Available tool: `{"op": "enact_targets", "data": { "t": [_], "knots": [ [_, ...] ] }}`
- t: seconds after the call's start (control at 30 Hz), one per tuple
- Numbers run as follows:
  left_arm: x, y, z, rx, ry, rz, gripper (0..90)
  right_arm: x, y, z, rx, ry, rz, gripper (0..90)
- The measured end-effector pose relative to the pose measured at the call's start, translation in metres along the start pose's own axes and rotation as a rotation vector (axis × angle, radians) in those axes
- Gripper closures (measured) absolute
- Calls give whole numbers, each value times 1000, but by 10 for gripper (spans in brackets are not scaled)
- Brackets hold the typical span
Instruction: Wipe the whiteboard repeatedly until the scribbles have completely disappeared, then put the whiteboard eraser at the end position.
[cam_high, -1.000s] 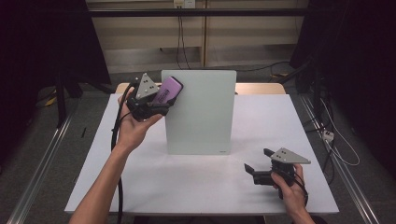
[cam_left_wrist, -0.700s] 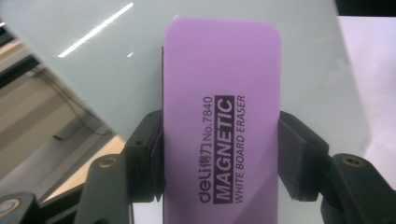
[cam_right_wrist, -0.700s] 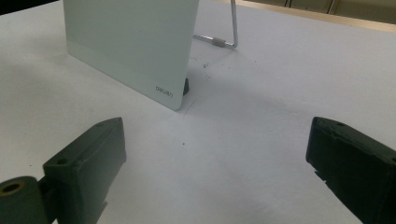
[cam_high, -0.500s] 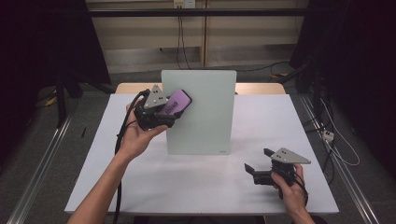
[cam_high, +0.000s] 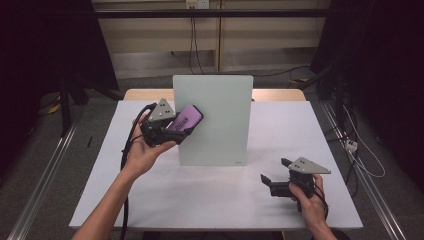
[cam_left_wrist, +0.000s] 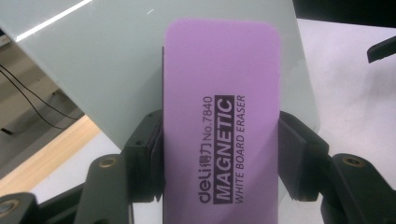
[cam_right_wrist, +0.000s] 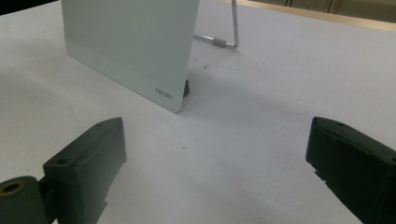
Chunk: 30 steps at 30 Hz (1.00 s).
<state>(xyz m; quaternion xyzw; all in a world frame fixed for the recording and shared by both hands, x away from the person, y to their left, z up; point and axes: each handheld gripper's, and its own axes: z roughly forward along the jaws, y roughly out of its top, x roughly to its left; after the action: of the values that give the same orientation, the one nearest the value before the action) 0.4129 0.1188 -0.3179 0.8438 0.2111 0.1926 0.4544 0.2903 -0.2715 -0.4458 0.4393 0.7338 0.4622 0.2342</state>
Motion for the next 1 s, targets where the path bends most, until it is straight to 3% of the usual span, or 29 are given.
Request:
{"op": "enact_targets", "data": {
  "t": [0.6,0.77,1.0],
  "knots": [
    [-7,-6,0,33,-42,-31,409,0,-1,-3,-8,3,-3,52],
    [-11,-7,2,60,-58,-9,409,0,-1,-4,-10,3,-2,52],
    [-14,-10,6,74,-88,-12,409,-1,0,-3,-8,0,2,51]
  ]
}}
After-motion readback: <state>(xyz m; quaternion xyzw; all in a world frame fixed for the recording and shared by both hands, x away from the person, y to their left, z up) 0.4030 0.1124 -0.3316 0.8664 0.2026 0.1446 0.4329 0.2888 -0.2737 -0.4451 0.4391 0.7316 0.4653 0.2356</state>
